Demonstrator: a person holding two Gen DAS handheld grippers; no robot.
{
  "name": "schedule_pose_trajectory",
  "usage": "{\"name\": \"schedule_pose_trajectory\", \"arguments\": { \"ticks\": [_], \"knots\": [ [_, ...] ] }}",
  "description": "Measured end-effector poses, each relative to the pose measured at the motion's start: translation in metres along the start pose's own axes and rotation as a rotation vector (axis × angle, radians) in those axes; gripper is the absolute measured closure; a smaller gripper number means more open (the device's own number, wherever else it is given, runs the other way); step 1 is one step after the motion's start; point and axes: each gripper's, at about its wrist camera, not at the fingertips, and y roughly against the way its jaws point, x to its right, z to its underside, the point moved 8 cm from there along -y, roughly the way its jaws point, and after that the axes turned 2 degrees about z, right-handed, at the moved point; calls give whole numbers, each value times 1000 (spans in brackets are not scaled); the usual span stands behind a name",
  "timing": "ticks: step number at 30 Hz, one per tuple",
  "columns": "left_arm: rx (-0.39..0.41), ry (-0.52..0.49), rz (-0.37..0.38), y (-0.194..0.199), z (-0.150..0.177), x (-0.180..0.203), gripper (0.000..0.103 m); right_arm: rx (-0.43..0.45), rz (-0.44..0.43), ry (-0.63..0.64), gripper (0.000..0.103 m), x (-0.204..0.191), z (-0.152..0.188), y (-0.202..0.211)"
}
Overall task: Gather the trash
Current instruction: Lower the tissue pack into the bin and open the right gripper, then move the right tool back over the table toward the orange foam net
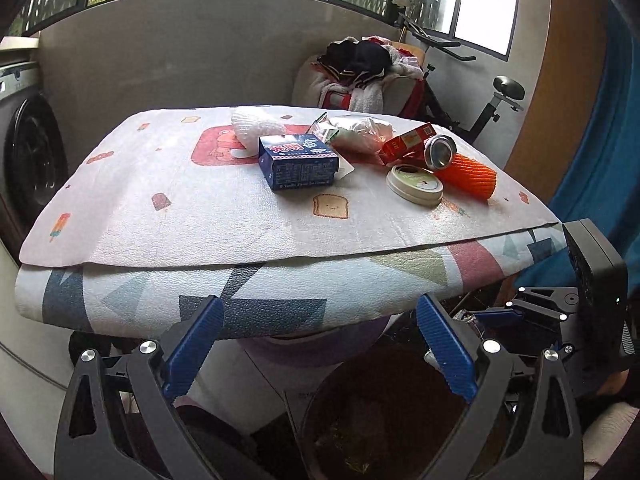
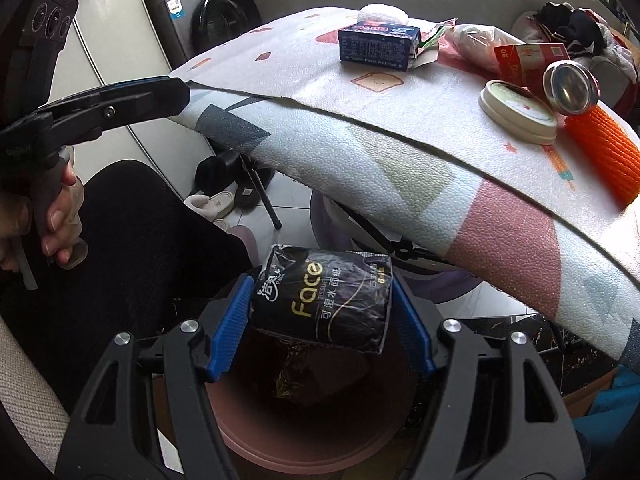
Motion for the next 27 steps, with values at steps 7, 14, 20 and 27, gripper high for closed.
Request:
{"name": "schedule_pose_trajectory", "arguments": {
  "ticks": [7,14,20,27],
  "knots": [
    [-14,26,-4,-3,1,-4,8,17,52,-1,11,6,-4,3],
    [-29,20,-14,-7,2,-3,8,39,135,-77,6,30,-6,8],
    [-37,29,-18,-9,2,-5,8,55,162,-132,6,45,-5,11],
    [-41,32,-23,-10,3,-7,8,59,180,-141,6,48,-5,12]
  ]
}}
